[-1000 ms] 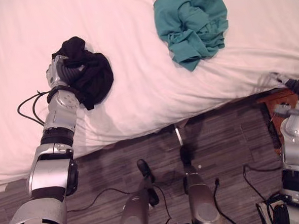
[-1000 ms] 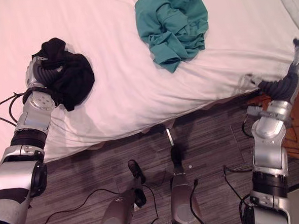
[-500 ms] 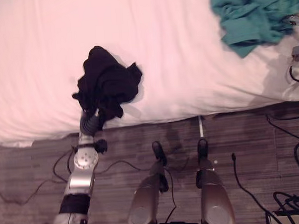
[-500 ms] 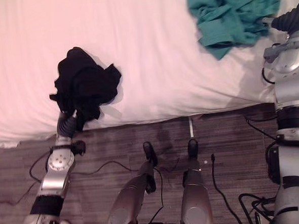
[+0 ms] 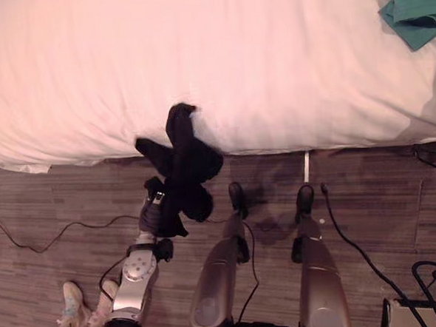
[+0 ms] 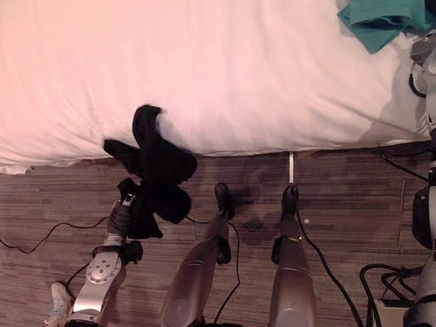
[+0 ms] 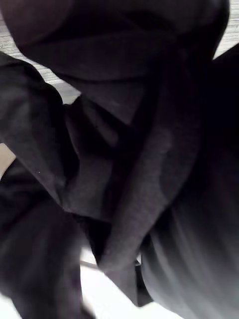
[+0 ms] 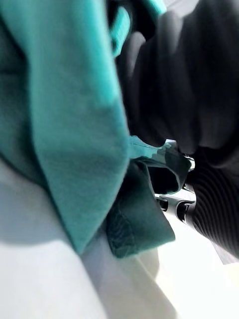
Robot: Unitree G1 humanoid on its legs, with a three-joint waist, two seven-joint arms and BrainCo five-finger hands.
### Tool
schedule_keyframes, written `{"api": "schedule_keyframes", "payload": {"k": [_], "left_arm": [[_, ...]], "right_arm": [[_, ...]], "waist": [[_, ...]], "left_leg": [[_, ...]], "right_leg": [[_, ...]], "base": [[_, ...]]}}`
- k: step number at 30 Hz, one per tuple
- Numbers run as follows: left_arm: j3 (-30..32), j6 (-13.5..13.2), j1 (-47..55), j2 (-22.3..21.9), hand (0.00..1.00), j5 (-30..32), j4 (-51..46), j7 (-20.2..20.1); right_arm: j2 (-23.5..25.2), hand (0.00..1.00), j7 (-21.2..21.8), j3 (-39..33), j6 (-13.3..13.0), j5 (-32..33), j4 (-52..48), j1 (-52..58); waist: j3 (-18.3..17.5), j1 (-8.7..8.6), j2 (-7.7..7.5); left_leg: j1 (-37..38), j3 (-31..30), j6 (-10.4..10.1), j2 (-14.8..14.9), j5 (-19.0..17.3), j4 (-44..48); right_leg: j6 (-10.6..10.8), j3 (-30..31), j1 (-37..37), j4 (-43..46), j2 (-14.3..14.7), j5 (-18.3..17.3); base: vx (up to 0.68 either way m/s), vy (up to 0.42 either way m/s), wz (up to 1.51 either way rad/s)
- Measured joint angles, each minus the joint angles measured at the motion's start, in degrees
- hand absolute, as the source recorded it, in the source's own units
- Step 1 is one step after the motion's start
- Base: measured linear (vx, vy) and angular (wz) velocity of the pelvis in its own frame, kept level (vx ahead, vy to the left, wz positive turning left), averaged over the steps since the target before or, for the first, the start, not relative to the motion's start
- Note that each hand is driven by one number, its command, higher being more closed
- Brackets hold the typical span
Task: Tidy the bed and pick cloth on bed and put in laundry
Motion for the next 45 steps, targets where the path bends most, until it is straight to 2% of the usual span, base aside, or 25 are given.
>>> {"api": "schedule_keyframes", "payload": {"k": [2,4,7,9,10,13,15,18,20,24,27,33,35,37,39,40,41,42,43,44,45], "left_arm": [[0.0,0.22,-0.03,-1.41,1.0,0.07,0.06,0.01],[0.01,0.75,-0.04,-2.87,1.0,0.48,0.13,0.08],[0.61,1.85,0.23,-3.74,1.0,2.2,0.19,0.23],[4.56,3.04,0.28,-4.91,1.0,3.14,0.75,0.9],[5.31,3.36,0.37,-5.14,1.0,3.46,0.93,1.15],[8.95,5.0,2.79,-5.31,1.0,4.29,1.45,1.62],[10.86,5.83,5.63,-5.46,1.0,4.37,1.55,1.47],[12.34,6.36,7.3,-6.29,1.0,4.49,2.29,1.39],[12.49,6.66,9.23,-7.04,1.0,4.51,2.52,1.28],[11.88,6.71,9.91,-10.5,1.0,4.54,2.51,0.24],[11.0,6.9,10.65,-12.42,1.0,4.54,2.52,0.16],[9.08,6.88,13.07,-13.7,1.0,4.25,3.22,0.27],[9.02,6.8,13.8,-14.1,1.0,3.69,3.22,0.43],[8.99,6.37,13.23,-15.8,1.0,2.23,3.19,0.57],[9.04,6.3,13.08,-16.7,1.0,1.13,3.2,0.86],[9.22,6.3,13.12,-16.77,1.0,0.54,3.21,1.28],[9.36,6.28,13.25,-16.73,1.0,0.17,3.2,1.48],[9.59,6.29,13.54,-16.53,1.0,-0.14,3.29,1.57],[9.41,6.26,13.63,-16.44,1.0,-0.14,3.07,1.58],[9.27,6.23,13.63,-16.34,1.0,-0.15,2.71,1.59],[9.19,5.92,13.88,-15.63,1.0,-0.15,1.7,1.59]], "right_arm": [[0.15,1.0,0.67,-1.17,0.06,-0.58,-0.84,3.47],[1.98,1.0,1.53,-7.5,0.28,-0.02,-4.29,11.22],[9.94,1.0,0.89,-20.44,0.32,4.69,-13.2,24.43],[21.38,1.0,-1.53,-30.47,-0.34,13.36,-20.5,36.32],[23.32,1.0,-1.84,-31.69,-0.51,14.71,-21.2,38.46],[34.12,1.0,-2.54,-35.19,-1.18,19.09,-24.98,49.95],[42.05,1.0,-2.14,-35.3,-2.11,20.9,-29.47,59.81],[48.47,1.0,-0.71,-34.97,-2.3,20.86,-32.37,68.8],[52.53,1.0,1.63,-32.88,-2.29,20.84,-32.9,75.49],[56.05,1.0,5.62,-27.63,-1.99,20.73,-33.38,83.53],[56.67,1.0,7.83,-23.59,-1.94,20.54,-31.72,84.52],[56.3,1.0,10.43,-15.12,-1.62,17.72,-24.16,80.32],[55.93,1.0,10.49,-12.97,-1.64,17.53,-22.56,77.79],[55.04,1.0,10.25,-11.81,-1.64,17.6,-21.66,75.13],[53.73,1.0,9.32,-12.89,-1.72,17.97,-21.68,73.44],[52.91,1.0,8.3,-13.74,-1.7,18.04,-21.64,72.44],[52.66,1.0,7.84,-14.13,-1.7,18.04,-21.65,72.03],[52.17,1.0,6.77,-14.98,-1.64,18.08,-21.4,71.38],[51.8,1.0,6.14,-15.57,-1.61,18.08,-21.38,71.44],[51.81,1.0,5.83,-15.82,-1.6,18.08,-21.36,71.57],[52.21,1.0,5.15,-15.82,-1.57,18.08,-21.31,71.91]], "waist": [[0.0,0.04,-0.01],[-0.01,-0.24,-0.05],[-0.83,-1.58,-1.29],[-1.98,-3.06,-3.74],[-2.25,-3.19,-4.3],[-3.9,-3.78,-7.53],[-6.53,-4.43,-9.54],[-8.72,-4.89,-10.94],[-10.99,-6.11,-11.9],[-12.91,-6.43,-11.95],[-14.64,-6.48,-11.67],[-16.85,-5.53,-10.26],[-17.43,-4.44,-9.87],[-18.23,-3.28,-9.28],[-18.39,-3.02,-9.12],[-18.35,-2.52,-9.14],[-18.39,-2.5,-8.98],[-18.34,-2.54,-8.93],[-18.43,-2.58,-8.67],[-18.48,-2.73,-8.59],[-19.36,-2.22,-10.16]], "left_leg": [[2.04,-0.21,-0.21,0.23,0.22,0.01],[5.38,-1.02,-0.21,0.35,0.22,0.01],[9.0,-2.19,-0.24,0.27,0.15,0.01],[10.46,-2.46,-0.48,0.45,-0.55,-0.04],[10.88,-2.3,-0.48,0.47,-0.59,-0.04],[14.84,0.08,-0.24,0.55,-2.13,-0.08],[17.33,2.33,-0.32,0.57,-3.49,-0.33],[19.76,4.88,-0.26,0.65,-4.89,-0.39],[21.69,6.97,-0.74,0.79,-5.86,-0.4],[24.14,8.27,-0.92,1.32,-6.84,-0.41],[24.89,7.76,-1.14,1.57,-6.95,-0.41],[26.1,3.15,-1.38,1.26,-6.75,-0.41],[24.63,1.17,-1.4,1.07,-6.74,-0.4],[21.22,-1.92,-1.26,0.11,-6.87,-0.4],[19.78,5.94,0.11,1.22,-9.33,0.53],[18.18,15.1,2.11,3.18,-9.98,3.8],[17.94,19.65,3.65,4.53,-9.3,5.98],[17.69,26.54,5.0,5.38,-7.23,10.75],[17.23,30.59,7.1,4.74,-7.65,12.06],[17.27,31.89,8.22,4.45,-8.32,12.34],[16.82,31.54,9.97,2.28,-10.85,12.28]], "right_leg": [[-0.06,-0.65,2.34,-0.05,0.44,0.01],[-0.29,-1.56,6.32,-0.13,0.55,-0.26],[-0.31,-2.12,10.46,0.27,0.43,-1.47],[-0.15,-2.2,11.74,1.25,0.57,-2.85],[-0.12,-2.01,12.0,1.46,0.59,-2.95],[0.27,0.36,14.32,2.29,0.66,-3.74],[0.35,2.75,15.53,2.02,0.76,-3.8],[0.56,5.37,17.07,0.87,0.83,-3.64],[0.73,7.51,18.48,-0.71,1.0,-3.14],[0.79,8.34,21.35,-1.98,1.59,-3.09],[0.69,7.44,22.31,-1.96,1.75,-3.57],[0.55,2.04,25.9,-1.91,1.08,-5.09],[0.56,0.26,25.84,-1.99,0.84,-5.28],[0.92,-6.62,26.09,-1.7,-0.33,-6.13],[1.08,-15.07,27.72,-1.72,-2.25,-6.23],[1.75,-19.45,29.11,-0.52,-3.7,-7.52],[2.23,-21.54,29.82,0.68,-3.94,-8.63],[3.44,-27.31,32.23,5.1,-6.43,-11.74],[3.38,-31.85,34.37,8.34,-7.99,-12.47],[3.53,-34.01,35.1,9.49,-8.49,-13.35],[3.95,-37.62,37.8,9.38,-9.16,-16.56]], "base": [[0.0,0.001,0.07],[0.02,-0.003,0.21],[0.03,-0.02,0.2],[0.03,-0.039,0.06],[0.01,-0.027,-0.13],[0.04,-0.023,-0.4],[0.06,-0.025,-0.63],[0.05,-0.022,-0.52],[0.04,-0.008,-0.54],[0.03,-0.02,-0.24],[0.07,-0.037,0.13],[0.1,-0.02,0.43],[0.03,-0.006,0.54],[0.05,0.024,1.53],[0.12,0.069,2.14],[0.13,0.099,1.95],[0.17,0.131,2.26],[0.14,0.135,2.34],[0.13,0.184,2.4],[0.04,0.181,2.21],[0.08,0.128,1.77]]}}
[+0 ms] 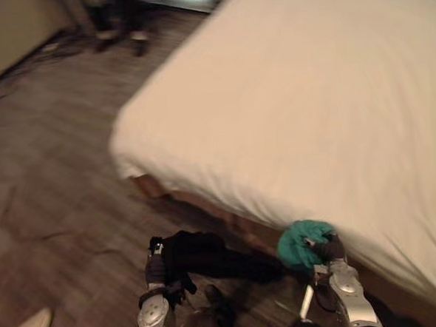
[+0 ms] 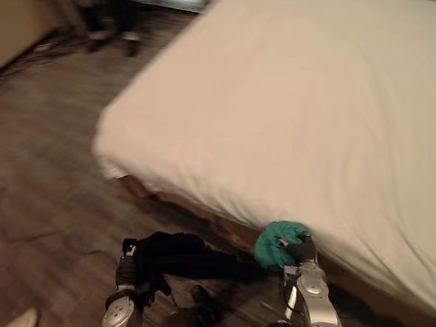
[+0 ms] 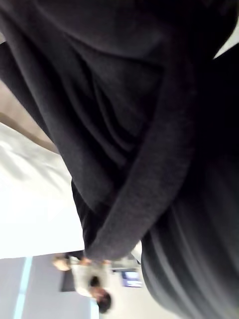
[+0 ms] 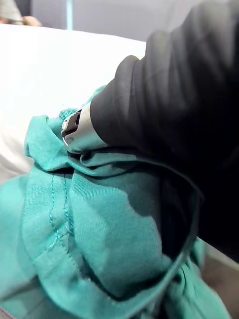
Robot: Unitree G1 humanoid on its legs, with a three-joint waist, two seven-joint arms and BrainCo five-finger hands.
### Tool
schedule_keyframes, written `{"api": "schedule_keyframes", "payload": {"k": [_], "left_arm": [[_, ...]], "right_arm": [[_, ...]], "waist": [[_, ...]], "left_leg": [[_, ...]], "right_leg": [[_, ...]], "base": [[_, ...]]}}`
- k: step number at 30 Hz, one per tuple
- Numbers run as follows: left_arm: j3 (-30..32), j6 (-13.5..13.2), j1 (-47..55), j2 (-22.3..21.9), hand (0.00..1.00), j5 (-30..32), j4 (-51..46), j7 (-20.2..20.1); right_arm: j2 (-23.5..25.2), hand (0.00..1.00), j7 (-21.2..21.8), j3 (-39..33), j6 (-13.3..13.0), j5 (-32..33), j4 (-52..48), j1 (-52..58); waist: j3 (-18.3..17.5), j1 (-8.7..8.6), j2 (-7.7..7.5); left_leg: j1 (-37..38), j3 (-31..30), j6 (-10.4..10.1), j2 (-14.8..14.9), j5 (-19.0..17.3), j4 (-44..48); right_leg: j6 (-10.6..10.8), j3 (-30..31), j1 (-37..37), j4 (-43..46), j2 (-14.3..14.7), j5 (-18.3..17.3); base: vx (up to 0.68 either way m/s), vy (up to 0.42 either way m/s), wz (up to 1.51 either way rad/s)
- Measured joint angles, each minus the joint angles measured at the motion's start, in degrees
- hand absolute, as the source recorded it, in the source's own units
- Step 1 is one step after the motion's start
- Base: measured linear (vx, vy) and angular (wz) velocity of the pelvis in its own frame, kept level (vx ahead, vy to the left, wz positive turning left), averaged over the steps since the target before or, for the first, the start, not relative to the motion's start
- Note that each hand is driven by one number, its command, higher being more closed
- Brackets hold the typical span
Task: Tidy the bed and pick cloth on bed and put in laundry
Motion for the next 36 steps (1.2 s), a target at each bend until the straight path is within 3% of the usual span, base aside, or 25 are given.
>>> {"api": "schedule_keyframes", "payload": {"k": [1,2,3,5,6,7,8,9,10,11,14,16,17,18,20,21,30,33,36], "left_arm": [[0.18,0.0,-0.16,0.77,1.0,0.0,0.17,0.14],[0.08,0.23,-0.36,0.69,1.0,0.03,0.26,0.04],[0.05,0.32,-0.34,0.21,1.0,0.03,0.27,0.01],[-0.24,0.47,0.11,-1.28,1.0,0.14,0.34,-0.17],[-0.26,0.71,0.49,-1.38,1.0,0.15,0.4,-0.29],[-0.24,0.73,0.48,-1.1,1.0,0.18,0.31,-0.27],[-0.46,0.72,0.33,-0.75,1.0,0.19,0.26,-0.2],[-0.44,0.73,0.33,-0.62,1.0,0.21,0.23,-0.09],[-0.82,0.75,0.2,0.67,1.0,0.23,0.29,-0.06],[-1.19,0.75,0.16,1.26,1.0,0.25,0.28,-0.04],[-1.76,0.65,-0.45,1.54,1.0,0.2,0.84,0.02],[-2.41,0.66,-0.79,1.57,1.0,0.2,2.13,0.03],[-2.43,0.65,-0.82,1.56,1.0,0.2,2.45,0.04],[-2.61,0.64,-1.23,1.55,1.0,0.18,3.94,0.08],[-2.96,0.65,-1.43,1.49,1.0,0.18,5.58,0.14],[-6.25,0.69,-0.28,-0.12,1.0,0.01,10.13,-0.24],[-5.92,0.65,-1.24,0.02,1.0,-0.53,12.39,-0.19],[-5.69,0.65,-2.78,0.45,1.0,-1.19,16.09,-0.15],[-4.4,0.53,-4.21,-0.06,1.0,-2.64,18.37,-0.18]], "right_arm": [[0.84,1.0,-0.04,0.05,0.05,0.0,-0.09,-0.06],[0.66,1.0,0.0,0.03,0.09,-0.02,-0.56,-0.31],[0.43,1.0,0.01,-0.16,0.1,-0.02,-0.75,-0.15],[0.54,1.0,0.1,-1.17,0.83,-0.05,-0.78,-0.15],[0.95,1.0,0.1,-1.36,0.86,-0.11,-1.01,-0.05],[1.15,1.0,0.1,-1.37,0.84,-0.13,-1.31,0.06],[1.21,1.0,0.24,-1.19,0.85,-0.15,-1.72,0.47],[1.4,1.0,0.24,-0.98,0.85,-0.14,-2.17,0.51],[2.43,1.0,0.22,-1.2,0.82,0.07,-4.07,1.5],[2.75,1.0,0.21,-1.23,0.68,0.24,-5.44,3.07],[3.11,1.0,0.2,-1.58,0.0,1.69,-6.23,5.84],[3.78,1.0,0.2,-2.97,-0.04,2.75,-6.19,7.34],[4.09,1.0,0.2,-3.23,-0.06,2.78,-6.21,7.79],[4.78,1.0,0.15,-3.54,-0.11,3.77,-6.02,8.45],[5.63,1.0,0.21,-3.46,-0.09,3.94,-5.87,8.85],[6.25,1.0,1.54,-2.51,-0.09,6.55,-3.2,10.94],[5.54,1.0,1.53,-2.45,-0.1,5.81,-0.18,9.85],[4.89,1.0,1.52,-1.86,0.21,3.62,3.4,9.14],[2.72,1.0,1.52,0.74,0.63,1.24,3.97,9.34]], "waist": [[-0.65,0.4,-1.37],[-0.64,0.69,-0.69],[-0.73,0.68,-0.33],[-0.58,1.02,-0.26],[-0.59,0.93,-0.39],[-0.55,0.67,-0.53],[-0.55,0.0,-0.57],[-0.54,-0.41,-0.58],[-0.49,-1.06,-0.71],[-0.47,-1.97,-0.72],[-0.46,-2.76,-1.02],[-0.27,-3.5,-0.48],[-0.27,-3.67,-0.45],[-0.21,-3.38,-0.77],[-0.38,-3.43,-0.91],[-3.23,-0.49,-1.08],[-3.27,-0.46,-1.13],[-3.25,-0.34,-1.15],[-2.42,-0.23,-0.44]], "left_leg": [[-1.04,0.35,0.17,-1.05,-2.63,0.98],[-2.38,0.74,0.51,-0.86,-4.4,3.54],[-3.0,-0.26,0.89,-1.04,-4.68,4.14],[-3.55,-5.52,1.73,-3.35,-5.45,5.28],[-3.24,-8.34,1.91,-4.7,-5.61,5.15],[-2.69,-12.81,2.46,-6.44,-5.52,4.53],[-2.45,-16.62,2.13,-7.47,-5.11,3.63],[-2.22,-18.58,1.75,-8.05,-4.8,2.97],[-0.48,-23.0,0.73,-9.49,-3.25,0.32],[1.31,-27.3,-0.29,-10.98,-1.79,-2.21],[4.11,-33.82,-1.23,-13.86,-1.07,-4.89],[5.74,-38.27,-1.11,-15.16,-1.24,-5.88],[6.26,-38.16,-0.99,-15.06,-1.75,-6.03],[7.51,-38.11,-1.01,-15.11,-2.12,-5.27],[8.31,-38.43,-0.77,-15.08,-1.93,-3.59],[9.45,-33.4,-5.49,-8.86,-1.31,-8.48],[9.46,-32.4,-5.75,-8.53,-1.5,-9.02],[9.15,-32.8,-6.79,-8.08,-2.45,-8.27],[5.24,-34.24,-10.28,-5.94,-9.52,2.52]], "right_leg": [[2.17,-2.61,1.42,-0.5,-0.96,-0.69],[2.69,-6.56,2.5,0.59,-1.24,-0.08],[2.54,-7.88,2.75,1.75,-1.66,0.01],[1.88,-10.99,3.19,11.29,-5.73,0.4],[0.0,-10.64,3.09,16.94,-8.02,1.59],[-5.83,-7.1,0.96,26.57,-11.16,3.03],[-10.57,0.02,-3.48,34.17,-10.8,0.61],[-11.43,3.77,-5.79,36.02,-9.61,-0.54],[-8.27,15.98,-11.49,36.98,-3.56,-3.65],[-5.65,23.04,-14.43,35.15,0.6,-5.97],[-3.82,33.15,-19.03,25.39,5.64,-8.5],[-2.35,44.9,-22.04,14.66,9.15,-7.65],[-1.59,46.68,-22.2,12.23,9.66,-6.94],[-0.74,47.99,-21.24,5.75,9.64,-2.61],[-2.22,47.57,-18.43,0.92,9.72,3.77],[-6.52,45.97,-11.85,-14.39,14.91,14.49],[-6.62,47.2,-11.88,-15.43,15.44,14.55],[-7.28,46.48,-11.77,-15.39,15.85,14.04],[-8.95,43.16,-10.68,-13.24,17.09,11.18]], "base": [[0.1,0.053,2.05],[0.15,0.039,1.48],[0.16,0.115,1.53],[0.16,0.142,1.29],[0.2,0.125,1.5],[0.23,0.123,1.76],[0.19,0.08,1.65],[0.15,0.054,1.79],[0.15,0.024,1.94],[0.15,0.009,2.02],[0.17,-0.021,1.62],[0.2,-0.039,1.26],[0.15,-0.058,1.16],[0.18,-0.07,0.78],[0.19,-0.058,0.5],[0.06,-0.014,0.13],[0.0,-0.006,-0.06],[0.02,-0.051,0.06],[0.08,-0.084,0.23]]}}
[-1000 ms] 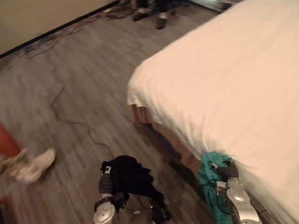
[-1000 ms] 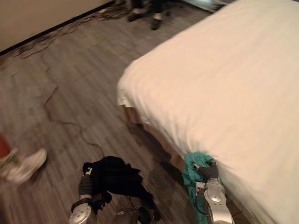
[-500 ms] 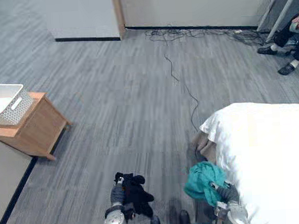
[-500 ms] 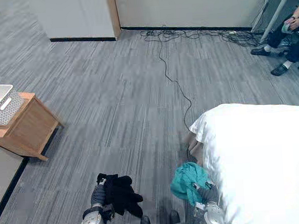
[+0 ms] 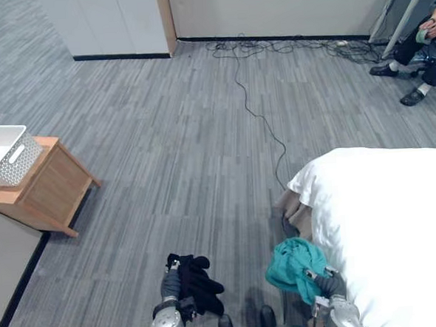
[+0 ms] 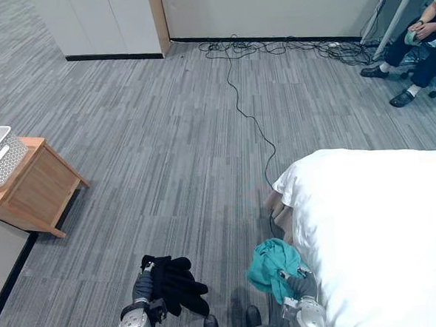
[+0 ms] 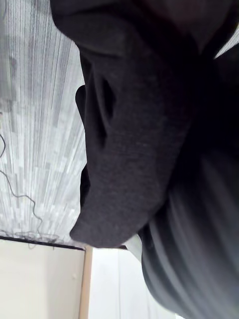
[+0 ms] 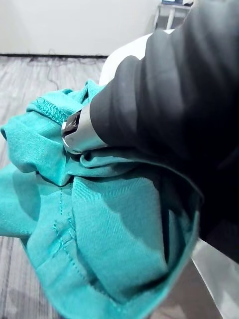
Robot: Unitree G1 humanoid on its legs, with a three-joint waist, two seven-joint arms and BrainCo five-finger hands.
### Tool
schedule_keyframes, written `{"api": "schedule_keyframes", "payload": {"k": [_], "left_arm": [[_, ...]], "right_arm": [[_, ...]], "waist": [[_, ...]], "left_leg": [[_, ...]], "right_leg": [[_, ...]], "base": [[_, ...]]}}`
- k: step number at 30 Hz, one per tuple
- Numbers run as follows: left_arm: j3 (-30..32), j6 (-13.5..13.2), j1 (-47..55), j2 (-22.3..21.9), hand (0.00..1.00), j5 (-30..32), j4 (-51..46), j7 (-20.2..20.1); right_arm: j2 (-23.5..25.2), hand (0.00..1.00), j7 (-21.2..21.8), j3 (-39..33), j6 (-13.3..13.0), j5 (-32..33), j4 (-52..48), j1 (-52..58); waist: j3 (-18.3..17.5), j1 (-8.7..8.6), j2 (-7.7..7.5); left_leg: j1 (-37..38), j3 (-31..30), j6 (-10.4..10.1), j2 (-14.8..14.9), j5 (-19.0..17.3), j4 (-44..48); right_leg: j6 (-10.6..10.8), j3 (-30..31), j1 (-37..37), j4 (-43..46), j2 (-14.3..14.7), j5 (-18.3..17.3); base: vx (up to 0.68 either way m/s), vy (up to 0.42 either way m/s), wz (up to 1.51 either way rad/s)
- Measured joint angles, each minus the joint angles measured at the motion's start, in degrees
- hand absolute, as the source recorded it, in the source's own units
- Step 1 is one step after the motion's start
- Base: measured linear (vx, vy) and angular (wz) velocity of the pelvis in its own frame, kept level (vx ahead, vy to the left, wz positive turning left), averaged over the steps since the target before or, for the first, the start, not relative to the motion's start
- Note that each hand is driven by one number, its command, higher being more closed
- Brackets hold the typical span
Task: Tidy the bed and pick cloth on bed and put in laundry
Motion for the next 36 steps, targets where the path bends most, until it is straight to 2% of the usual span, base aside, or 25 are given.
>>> {"api": "schedule_keyframes", "payload": {"k": [2,3,5,9,11,12,13,14,15,16,17,19,21,23,25,27,28,29,30,31,32,33,34,35,36], "left_arm": [[0.94,-0.12,-0.63,0.23,1.0,-1.23,1.54,0.04],[0.96,-0.12,-1.3,0.33,1.0,-1.74,1.79,0.04],[0.9,-0.31,-1.83,0.39,1.0,-1.84,1.58,0.04],[0.46,-0.29,-1.81,0.26,1.0,-1.74,0.75,-0.11],[0.43,-0.29,-1.89,0.02,1.0,-1.66,-0.45,-0.7],[0.45,-0.27,-1.8,0.06,1.0,-1.66,-0.46,-1.27],[0.33,-0.24,-1.22,0.15,1.0,-1.63,-0.56,-1.27],[0.33,-0.23,-1.0,0.15,1.0,-1.62,-0.57,-1.24],[0.28,-0.17,-0.52,0.31,1.0,-1.55,-0.56,-1.27],[-0.36,-0.17,-0.71,0.78,1.0,-1.53,-0.67,-1.35],[-0.82,-0.11,-1.09,1.21,1.0,-1.55,-0.84,-1.32],[-2.06,0.04,-0.99,2.34,1.0,-1.64,-0.86,-1.21],[-2.42,-0.06,-1.09,2.97,1.0,-1.68,-1.72,-1.16],[-2.41,-0.27,-2.34,3.46,1.0,-1.74,-2.96,-1.14],[-2.93,-0.3,-4.35,3.28,1.0,-1.75,-2.86,-1.15],[-3.28,-0.34,-5.97,3.1,1.0,-1.74,-1.64,-1.2],[-3.37,-0.35,-6.61,3.25,1.0,-1.73,-0.62,-1.18],[-3.37,-0.35,-6.43,3.45,1.0,-1.74,-0.08,-1.17],[-3.52,-0.3,-5.68,3.71,1.0,-1.74,1.14,-1.18],[-3.64,-0.27,-5.32,3.48,1.0,-1.72,1.83,-1.2],[-3.82,-0.22,-5.15,2.09,1.0,-1.73,2.87,-1.23],[-3.7,-0.29,-4.89,1.35,1.0,-1.8,3.43,-1.28],[-3.79,-0.26,-4.8,1.04,1.0,-1.84,3.65,-1.35],[-3.57,-0.31,-3.87,-0.05,1.0,-2.37,3.6,-1.56],[-3.51,-0.34,-3.53,-0.57,1.0,-3.53,3.53,-2.28]], "right_arm": [[-2.22,1.0,-0.07,2.45,0.07,-1.55,-0.06,0.17],[-2.22,1.0,-0.09,2.36,0.15,-1.85,-0.01,0.05],[-2.26,1.0,-0.09,2.21,0.22,-1.97,-0.1,-0.56],[-4.0,1.0,-0.04,2.02,0.23,-2.0,-0.48,-2.78],[-4.53,1.0,0.02,1.94,0.28,-2.55,-0.4,-3.97],[-4.54,1.0,0.11,1.99,0.27,-3.13,-0.38,-4.15],[-4.56,1.0,0.95,2.24,0.28,-3.86,0.55,-4.0],[-4.32,1.0,1.13,2.38,0.28,-4.18,0.98,-4.26],[-3.94,1.0,1.22,3.12,0.27,-4.37,1.32,-4.66],[-3.12,1.0,1.26,3.59,0.23,-4.46,1.41,-4.84],[-2.18,1.0,1.67,4.0,0.26,-4.97,1.9,-5.28],[-1.87,1.0,2.48,4.43,0.27,-5.57,1.89,-5.24],[-2.01,1.0,2.8,4.74,0.27,-6.25,1.22,-4.85],[-1.95,1.0,3.41,4.73,0.25,-6.41,0.57,-5.09],[-1.99,1.0,3.41,4.52,0.27,-6.4,-1.01,-4.94],[-2.09,1.0,3.34,3.83,0.29,-6.36,-1.33,-5.05],[-1.87,1.0,3.34,3.69,0.58,-6.37,-1.41,-5.0],[-1.6,1.0,3.37,3.89,1.33,-6.48,-1.84,-4.7],[-1.49,1.0,3.42,4.33,1.81,-6.71,-2.09,-3.75],[-1.74,1.0,3.42,4.43,2.16,-7.18,-2.09,-3.92],[-2.69,1.0,3.44,4.51,2.46,-7.99,-2.08,-4.83],[-2.67,1.0,3.47,4.7,2.51,-8.74,-2.15,-6.02],[-2.79,1.0,3.5,5.16,2.5,-8.74,-2.25,-6.11],[-3.27,1.0,3.57,6.6,2.52,-8.74,-2.43,-6.62],[-3.94,1.0,3.5,7.26,2.57,-8.7,-2.44,-7.14]], "waist": [[1.1,1.13,0.16],[1.56,1.26,-0.07],[2.58,1.56,-2.02],[2.98,2.0,-1.59],[3.04,3.57,-1.42],[2.97,4.41,-1.61],[2.64,4.49,-2.73],[2.53,4.47,-3.84],[2.56,4.35,-5.22],[3.2,4.17,-6.23],[4.03,3.69,-7.07],[4.93,2.21,-6.32],[5.83,0.89,-4.84],[6.36,-0.62,-3.96],[6.7,-1.17,-3.32],[7.3,-2.29,-2.14],[7.28,-2.37,-2.17],[7.03,-2.35,-2.86],[6.95,-2.3,-2.72],[6.75,-2.3,-1.64],[6.65,-1.93,1.25],[6.78,-1.68,1.52],[6.8,-1.62,1.5],[7.48,-1.14,1.95],[8.31,0.17,2.97]], "left_leg": [[-2.17,0.5,-5.6,2.35,-3.61,11.37],[-4.58,1.19,-5.63,2.93,-2.22,16.52],[-10.84,5.09,-2.87,3.8,-3.13,23.42],[-15.36,9.26,-1.82,3.09,0.43,4.82],[-16.58,9.0,-1.37,2.61,6.32,-5.83],[-16.11,8.74,0.18,2.44,7.92,-6.94],[-14.35,8.16,3.45,1.38,13.08,-6.85],[-13.9,8.18,3.92,0.47,13.51,-6.16],[-12.42,8.25,5.16,-0.64,11.6,-5.19],[-9.59,8.01,5.58,-1.35,9.72,-5.23],[-5.7,7.19,5.76,-1.78,7.21,-4.93],[-0.27,5.12,6.18,-1.26,4.27,-4.43],[5.56,2.11,5.72,-0.09,2.03,-4.64],[9.08,-1.78,5.43,1.51,1.67,-4.85],[10.37,-4.36,4.79,3.13,1.29,-4.66],[12.43,-6.13,1.1,6.2,-0.96,-4.59],[14.77,-6.32,-1.62,7.69,-2.67,-5.19],[17.1,-6.44,-3.67,8.44,-4.1,-5.52],[20.65,-6.59,-5.88,10.04,-5.59,-5.16],[21.54,-6.44,-5.98,11.56,-5.5,-4.26],[20.8,-6.29,-6.88,14.65,-4.04,-0.3],[15.06,-6.6,-6.63,16.31,2.84,12.71],[12.23,-6.55,-5.8,17.1,7.32,18.6],[5.35,-7.18,-4.8,19.99,11.46,34.84],[0.49,-7.16,-3.89,21.21,7.82,50.02]], "right_leg": [[-2.18,-1.97,2.52,1.61,0.1,-3.73],[-2.52,-2.5,3.43,1.37,-0.28,-4.19],[-2.86,-4.4,4.67,1.03,-2.19,-5.21],[-1.94,-7.16,6.16,-0.25,-3.56,-7.85],[0.62,-7.1,7.06,-0.19,-3.58,-10.11],[2.54,-7.13,8.9,-0.07,-3.82,-11.89],[5.03,-7.08,10.91,1.04,-5.37,-13.97],[6.98,-7.03,10.64,3.73,-6.41,-15.2],[9.48,-6.54,6.65,14.96,-8.5,-16.57],[13.87,-5.77,1.86,29.33,-10.32,-14.42],[16.17,-3.77,-3.33,43.89,-11.47,-10.23],[15.02,-4.42,-6.82,56.46,-11.83,-10.77],[11.18,-8.48,-10.06,59.89,-12.61,-12.78],[7.17,-11.69,-16.19,50.75,-12.95,-15.13],[7.0,-9.95,-19.69,35.45,-11.73,-14.36],[6.09,-7.06,-20.8,17.63,-10.85,-7.81],[7.2,-4.85,-21.4,8.62,-11.13,-1.94],[7.25,-3.37,-21.71,4.9,-11.85,0.5],[7.46,-3.05,-21.71,6.82,-11.45,8.24],[6.29,-2.99,-22.13,9.85,-10.68,11.63],[4.79,-4.59,-22.69,14.42,-7.79,7.75],[2.39,-5.39,-22.02,17.8,-5.86,3.31],[1.62,-5.5,-20.76,17.73,-5.18,2.08],[0.34,-6.06,-15.55,14.73,-3.01,0.82],[-1.37,-5.98,-9.19,11.03,-0.4,-0.01]], "base": [[0.14,-0.074,0.28],[0.15,-0.089,0.64],[0.12,-0.106,0.6],[0.28,-0.012,0.37],[0.44,0.074,0.02],[0.57,0.103,-0.12],[0.6,0.097,-0.12],[0.64,0.074,-0.04],[0.63,0.098,0.07],[0.77,0.148,0.08],[0.78,0.172,0.12],[0.63,0.107,0.49],[0.56,0.016,0.7],[0.6,-0.1,0.84],[0.66,-0.272,1.02],[0.75,-0.406,1.02],[0.55,-0.331,0.75],[0.71,-0.463,0.69],[0.72,-0.474,0.38],[0.69,-0.459,0.07],[0.79,-0.607,-0.18],[0.65,-0.544,-0.2],[0.81,-0.617,-0.1],[0.67,-0.399,-0.22],[0.63,-0.343,-0.39]]}}
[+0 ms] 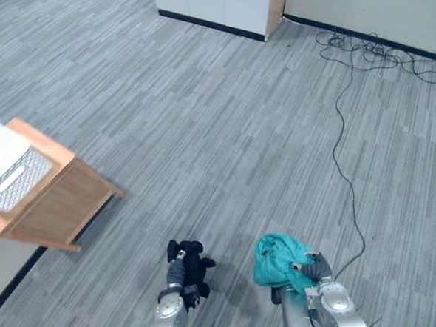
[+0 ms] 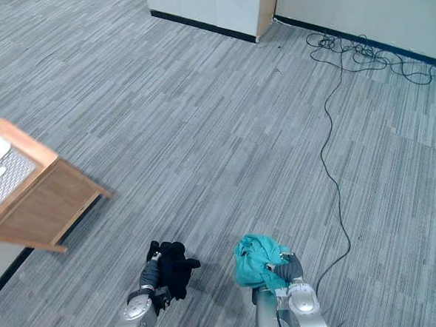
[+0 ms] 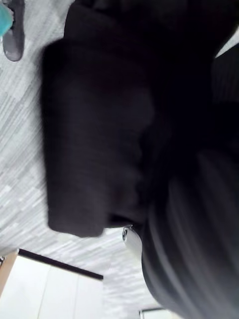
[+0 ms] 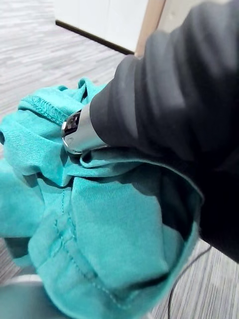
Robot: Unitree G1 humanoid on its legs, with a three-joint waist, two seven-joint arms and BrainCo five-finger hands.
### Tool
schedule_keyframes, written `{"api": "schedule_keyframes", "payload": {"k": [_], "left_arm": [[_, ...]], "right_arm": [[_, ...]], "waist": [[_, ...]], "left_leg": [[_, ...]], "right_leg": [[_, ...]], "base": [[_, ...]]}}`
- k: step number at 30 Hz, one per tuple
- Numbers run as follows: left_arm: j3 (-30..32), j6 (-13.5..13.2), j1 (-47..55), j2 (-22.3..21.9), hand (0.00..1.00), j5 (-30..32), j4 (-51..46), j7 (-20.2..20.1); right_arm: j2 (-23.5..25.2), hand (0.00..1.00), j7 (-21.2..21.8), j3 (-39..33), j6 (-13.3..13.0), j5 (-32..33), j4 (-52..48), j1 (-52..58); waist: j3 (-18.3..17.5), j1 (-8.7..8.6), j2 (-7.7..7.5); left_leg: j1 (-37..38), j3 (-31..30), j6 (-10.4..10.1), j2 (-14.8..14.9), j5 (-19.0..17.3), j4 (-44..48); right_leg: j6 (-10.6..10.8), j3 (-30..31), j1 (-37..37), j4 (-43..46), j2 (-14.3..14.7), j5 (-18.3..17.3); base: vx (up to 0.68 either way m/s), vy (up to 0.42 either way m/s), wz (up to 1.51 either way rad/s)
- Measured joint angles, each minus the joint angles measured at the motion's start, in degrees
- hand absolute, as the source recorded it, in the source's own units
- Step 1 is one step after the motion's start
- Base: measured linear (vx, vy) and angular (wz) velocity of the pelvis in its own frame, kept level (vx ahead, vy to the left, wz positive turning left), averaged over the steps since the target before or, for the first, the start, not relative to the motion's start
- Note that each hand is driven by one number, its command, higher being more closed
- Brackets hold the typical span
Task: Tidy the bed and pick cloth on bed and put in laundry
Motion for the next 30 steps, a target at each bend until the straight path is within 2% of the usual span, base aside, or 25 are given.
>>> {"api": "schedule_keyframes", "payload": {"k": [2,3,6,7,9,10,11,12,13,14,15,16,17,18,20,21,22,23,24,25,26,27,28,29,30], "left_arm": [[0.27,-0.01,0.64,0.27,1.0,-1.66,-0.55,-0.15],[0.78,-0.02,1.42,0.3,1.0,-2.55,-1.46,-0.15],[2.37,-0.12,2.67,-0.07,1.0,-3.58,-4.87,-0.14],[3.26,-0.39,2.66,-0.28,1.0,-3.82,-5.59,-0.25],[4.79,-0.68,2.62,-1.3,1.0,-3.84,-5.64,-0.2],[4.62,-0.66,2.54,-1.95,1.0,-3.84,-5.62,-0.24],[4.55,-0.61,3.32,-1.95,1.0,-3.83,-5.58,-0.49],[5.2,-0.59,3.68,-2.01,1.0,-3.83,-5.52,-0.48],[6.67,-0.38,2.82,-2.24,1.0,-3.85,-4.92,-0.39],[6.37,-0.36,2.97,-2.16,1.0,-3.83,-5.12,-0.31],[6.1,-0.33,3.19,-2.42,1.0,-3.85,-5.19,-0.17],[5.58,-0.27,3.96,-2.19,1.0,-3.88,-5.36,0.05],[4.89,-0.23,4.47,-1.52,1.0,-3.89,-5.38,0.09],[3.22,-0.24,4.86,-0.78,1.0,-3.89,-5.48,0.12],[2.17,-0.53,4.8,0.09,1.0,-3.85,-5.49,0.21],[1.44,-0.81,4.59,0.8,1.0,-3.8,-5.47,0.22],[1.35,-0.98,4.43,0.97,1.0,-3.76,-5.35,0.24],[1.05,-1.2,4.11,1.47,1.0,-3.66,-4.88,0.47],[0.25,-1.21,3.88,1.97,1.0,-3.07,-3.84,0.66],[-0.17,-1.24,3.8,2.3,1.0,-2.66,-3.37,0.75],[-0.5,-1.25,3.88,3.02,1.0,-2.25,-2.5,1.08],[-0.47,-1.26,4.64,4.06,1.0,-1.55,-2.45,1.14],[-0.48,-1.22,4.89,4.8,1.0,-0.97,-1.9,1.1],[-0.4,-0.9,4.98,3.36,1.0,-0.45,0.05,1.12],[-0.64,-0.96,5.4,2.24,1.0,-0.4,0.03,1.04]], "right_arm": [[0.03,1.0,-0.09,1.06,-0.04,0.01,0.0,-0.68],[0.06,1.0,-0.06,1.68,-0.08,0.02,-0.02,-1.65],[-0.36,1.0,0.08,3.02,-0.07,0.01,-0.03,-4.17],[-0.76,1.0,0.14,3.7,-0.03,-0.1,-0.03,-4.95],[-1.47,1.0,0.18,4.88,-0.09,-0.23,-0.16,-5.75],[-2.48,1.0,0.02,5.01,-0.14,-1.39,-0.35,-5.86],[-3.13,1.0,-0.06,5.05,-0.13,-2.41,-0.35,-5.91],[-2.99,1.0,-0.12,5.09,-0.12,-2.59,-0.35,-5.9],[-2.66,1.0,-0.17,5.05,-0.06,-3.7,-0.08,-6.06],[-2.86,1.0,-0.01,4.81,-0.05,-4.61,0.41,-6.81],[-2.8,1.0,-0.02,4.76,-0.06,-4.68,0.43,-6.99],[-2.62,1.0,0.0,4.78,-0.11,-4.65,0.4,-7.16],[-2.55,1.0,0.08,4.73,-0.11,-4.64,0.35,-6.8],[-2.45,1.0,0.05,4.53,-0.23,-4.57,-0.03,-5.97],[-2.5,1.0,0.1,4.24,-0.9,-4.42,-1.79,-3.85],[-2.4,1.0,0.09,3.72,-1.52,-4.23,-3.51,-2.77],[-2.3,1.0,0.08,3.21,-1.81,-4.16,-4.03,-2.44],[-1.98,1.0,0.1,2.12,-2.23,-3.9,-4.39,-2.12],[-1.88,1.0,0.11,0.84,-2.54,-3.73,-4.4,-1.93],[-1.8,1.0,0.1,0.45,-2.52,-3.72,-4.38,-1.74],[-1.33,1.0,0.13,0.01,-2.44,-3.7,-4.36,-1.34],[-0.3,1.0,0.19,0.1,-2.36,-3.72,-4.3,-1.14],[0.24,1.0,0.2,0.08,-2.35,-3.73,-4.26,-0.71],[-0.47,1.0,0.24,-0.11,-1.87,-3.76,-4.2,0.36],[-1.14,1.0,0.29,-0.18,-1.49,-3.77,-4.17,0.58]], "waist": [[0.8,2.11,-1.66],[0.75,3.08,-2.48],[0.76,5.44,-2.98],[1.0,6.4,-3.23],[0.86,6.74,-3.23],[0.11,6.93,-3.1],[-1.33,7.04,-2.59],[-2.05,7.18,-2.33],[-2.34,6.79,-4.11],[-2.44,7.02,-4.18],[-2.43,6.76,-4.23],[-2.5,5.79,-4.35],[-2.48,5.38,-4.32],[-2.44,4.68,-4.16],[-3.59,3.27,-3.7],[-4.26,2.07,-3.51],[-4.25,1.67,-3.49],[-4.24,0.88,-3.43],[-4.23,0.62,-3.17],[-4.21,0.7,-3.15],[-4.01,1.14,-3.64],[-4.34,1.2,-5.66],[-4.38,0.97,-6.32],[-5.33,1.1,-4.28],[-6.04,1.07,-2.8]], "left_leg": [[-4.56,2.61,0.68,-0.8,-4.09,7.97],[-8.18,4.91,1.05,-2.36,-6.02,7.97],[-16.86,8.9,-0.05,-7.18,-9.65,-3.74],[-18.84,13.92,0.94,-8.47,-10.28,-11.73],[-18.3,27.88,1.45,-8.93,-10.0,-24.33],[-16.6,41.02,3.92,-9.52,-8.65,-32.51],[-14.63,52.55,12.61,-10.33,-7.79,-37.38],[-13.0,55.63,20.3,-10.95,-9.58,-38.82],[-12.31,52.15,22.45,-13.5,-12.2,-39.42],[-11.66,46.92,22.14,-14.8,-14.45,-39.13],[-10.83,44.27,21.54,-15.61,-15.01,-38.76],[-8.06,39.09,20.24,-17.23,-16.26,-37.89],[-5.18,34.69,18.97,-18.43,-16.48,-37.85],[-1.34,28.49,17.97,-19.54,-16.38,-38.76],[1.41,18.69,15.97,-19.78,-15.41,-40.86],[2.41,12.51,14.24,-19.72,-14.45,-42.75],[3.19,9.68,13.33,-19.56,-13.94,-44.1],[4.81,4.88,11.71,-18.9,-13.19,-46.68],[6.31,1.35,8.66,-17.49,-13.58,-48.42],[7.03,-0.25,7.31,-16.9,-14.3,-48.95],[8.55,-2.8,5.04,-15.64,-16.1,-49.53],[10.34,-4.7,2.0,-14.76,-17.94,-50.08],[11.9,-5.92,0.45,-14.54,-18.91,-50.67],[13.89,-9.47,0.17,-11.2,-19.62,-50.71],[13.66,-10.77,0.12,-10.22,-19.31,-48.82]], "right_leg": [[-1.99,1.73,5.92,-3.03,1.36,-1.62],[-2.73,2.73,8.98,-4.94,1.7,-2.7],[-3.2,4.42,13.69,-8.9,2.73,-4.37],[-2.68,3.98,15.99,-10.39,2.58,-5.08],[-1.11,0.79,20.16,-12.78,2.28,-7.33],[0.75,-3.07,22.65,-13.88,2.36,-8.97],[3.01,-5.95,24.48,-13.35,3.76,-10.69],[4.16,-7.64,25.1,-11.76,4.36,-12.03],[6.34,-12.23,22.83,-1.58,2.57,-15.73],[8.44,-14.45,16.73,17.17,-0.41,-15.98],[8.92,-14.68,13.5,27.0,-2.52,-14.46],[9.33,-13.98,9.78,42.27,-5.31,-13.25],[9.43,-12.55,8.05,48.86,-6.85,-13.24],[9.28,-11.04,6.73,50.98,-8.02,-13.33],[7.97,-9.97,2.2,48.32,-10.77,-13.97],[6.66,-8.13,-1.27,43.16,-12.5,-14.77],[6.5,-6.08,-2.56,39.68,-12.83,-14.88],[6.95,-1.08,-4.68,30.53,-12.86,-14.64],[9.12,3.04,-5.4,18.99,-12.88,-13.2],[10.36,4.88,-5.66,12.81,-13.18,-11.83],[11.89,7.88,-6.7,3.37,-13.87,-7.61],[12.94,9.67,-6.94,-3.02,-14.56,-5.41],[15.83,10.2,-7.05,-2.47,-14.69,-2.76],[16.16,9.11,-7.87,4.56,-12.21,-0.07],[14.71,8.51,-8.07,6.71,-10.74,-0.99]], "base": [[0.5,-0.262,-0.58],[0.58,-0.255,-0.48],[0.57,-0.138,-0.35],[0.59,-0.026,0.04],[0.69,-0.023,0.57],[0.8,-0.002,1.08],[0.67,0.002,1.15],[0.69,0.046,1.57],[0.68,0.067,1.88],[0.82,0.09,2.04],[0.7,0.067,2.15],[0.59,0.011,2.27],[0.73,-0.09,2.93],[0.69,-0.203,2.49],[0.69,-0.309,2.84],[0.58,-0.356,2.82],[0.67,-0.489,2.5],[0.52,-0.497,2.08],[0.5,-0.531,1.91],[0.48,-0.61,1.52],[0.49,-0.679,1.15],[0.48,-0.713,1.08],[0.49,-0.708,0.99],[0.47,-0.604,0.72],[0.55,-0.653,0.6]]}}
